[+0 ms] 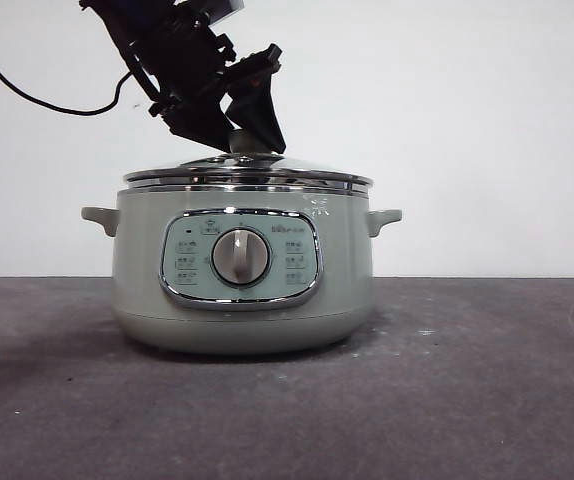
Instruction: Pick up the pumpkin,open the lid,put the pumpkin in the pot,close the lid
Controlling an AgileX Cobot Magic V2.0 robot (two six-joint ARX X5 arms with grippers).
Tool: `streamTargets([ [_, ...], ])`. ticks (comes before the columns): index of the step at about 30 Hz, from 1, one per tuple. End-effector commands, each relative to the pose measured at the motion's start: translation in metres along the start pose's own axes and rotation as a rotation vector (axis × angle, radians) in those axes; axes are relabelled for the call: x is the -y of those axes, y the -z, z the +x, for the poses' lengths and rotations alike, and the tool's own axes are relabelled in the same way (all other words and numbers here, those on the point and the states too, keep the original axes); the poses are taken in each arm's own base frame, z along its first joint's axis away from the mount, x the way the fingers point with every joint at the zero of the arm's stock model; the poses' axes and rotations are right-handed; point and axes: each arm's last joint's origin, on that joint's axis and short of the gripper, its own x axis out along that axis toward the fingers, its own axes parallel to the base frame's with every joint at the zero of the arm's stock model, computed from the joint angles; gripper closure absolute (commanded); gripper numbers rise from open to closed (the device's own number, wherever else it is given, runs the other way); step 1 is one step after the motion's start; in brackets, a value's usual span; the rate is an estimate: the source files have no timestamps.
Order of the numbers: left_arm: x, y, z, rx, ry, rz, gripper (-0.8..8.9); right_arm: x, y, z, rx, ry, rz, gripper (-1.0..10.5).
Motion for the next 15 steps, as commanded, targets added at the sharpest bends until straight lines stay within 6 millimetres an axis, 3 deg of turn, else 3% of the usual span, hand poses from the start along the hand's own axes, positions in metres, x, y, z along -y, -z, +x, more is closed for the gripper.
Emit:
streamTargets([
  [1, 0.0015, -0.0056, 0.0011, 0.022, -0.004, 0.012, 8.22, -0.0002, 0.0005, 0.0011, -0.002, 0.001, -0.006, 3.2],
  [15, -0.0013, -0.0004, 0.0033, -0.026, -0.054, 0.024, 8.22, -0.0002, 0.0008, 0.0011, -0.005, 0.001, -0.006, 3.2],
])
